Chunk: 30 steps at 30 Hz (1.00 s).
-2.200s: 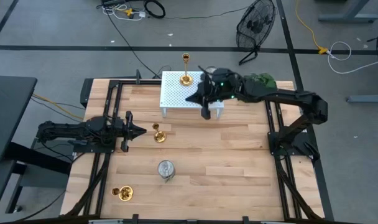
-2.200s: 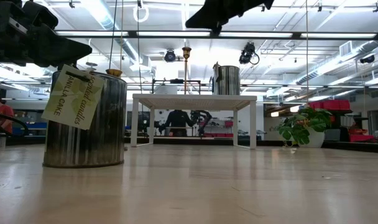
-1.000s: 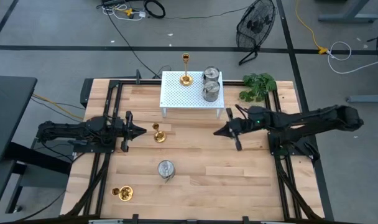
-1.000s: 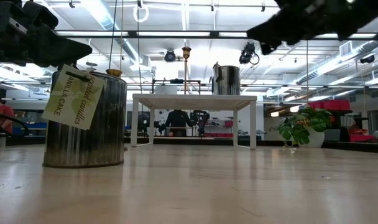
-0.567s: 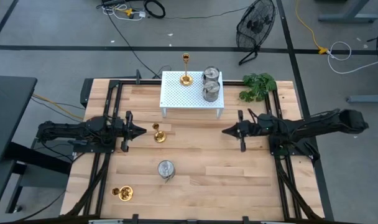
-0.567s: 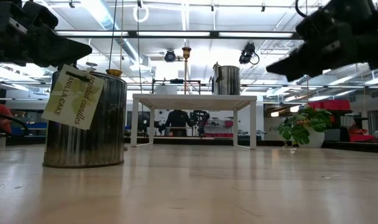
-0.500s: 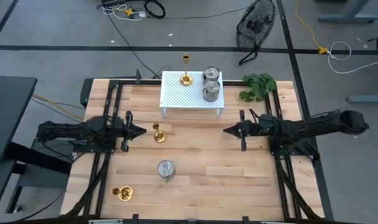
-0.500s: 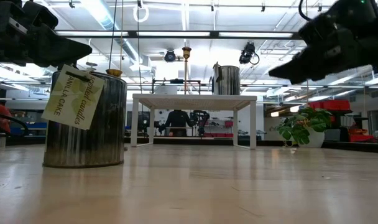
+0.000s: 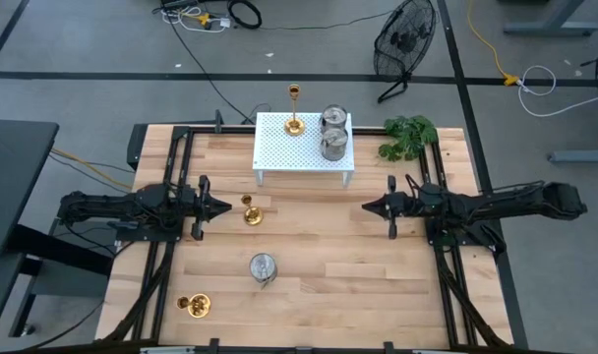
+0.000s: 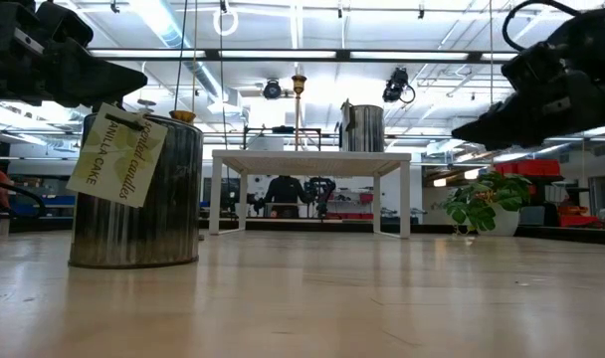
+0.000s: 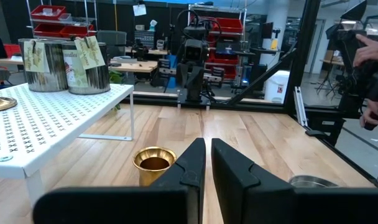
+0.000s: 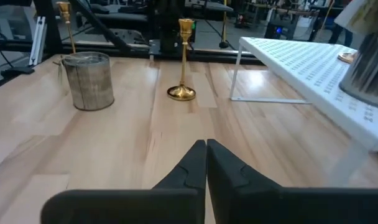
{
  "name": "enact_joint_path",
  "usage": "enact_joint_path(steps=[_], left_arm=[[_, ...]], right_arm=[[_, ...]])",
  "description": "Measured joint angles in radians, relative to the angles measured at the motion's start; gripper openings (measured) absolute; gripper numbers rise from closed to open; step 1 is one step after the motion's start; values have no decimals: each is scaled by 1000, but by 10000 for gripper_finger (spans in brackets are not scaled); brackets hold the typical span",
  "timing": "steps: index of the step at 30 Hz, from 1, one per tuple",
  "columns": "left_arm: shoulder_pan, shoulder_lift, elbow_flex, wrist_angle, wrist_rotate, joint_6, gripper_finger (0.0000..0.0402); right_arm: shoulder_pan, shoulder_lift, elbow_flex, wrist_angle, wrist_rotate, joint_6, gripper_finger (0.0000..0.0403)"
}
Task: Pick & Place candle stick holders
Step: Adjust the candle holder on the shelf
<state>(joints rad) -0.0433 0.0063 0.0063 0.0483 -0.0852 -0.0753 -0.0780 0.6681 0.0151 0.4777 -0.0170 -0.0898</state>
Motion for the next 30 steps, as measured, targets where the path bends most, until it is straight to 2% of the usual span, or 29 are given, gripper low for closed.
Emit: enact_joint_path(steps=[12, 30], left_arm=[[0, 0, 0, 0, 0, 0, 32], [0, 0, 0, 0, 0, 0, 32]], right_arm=[[0, -100, 0, -89, 1, -21, 17], [0, -418, 0, -304, 1, -58, 17]])
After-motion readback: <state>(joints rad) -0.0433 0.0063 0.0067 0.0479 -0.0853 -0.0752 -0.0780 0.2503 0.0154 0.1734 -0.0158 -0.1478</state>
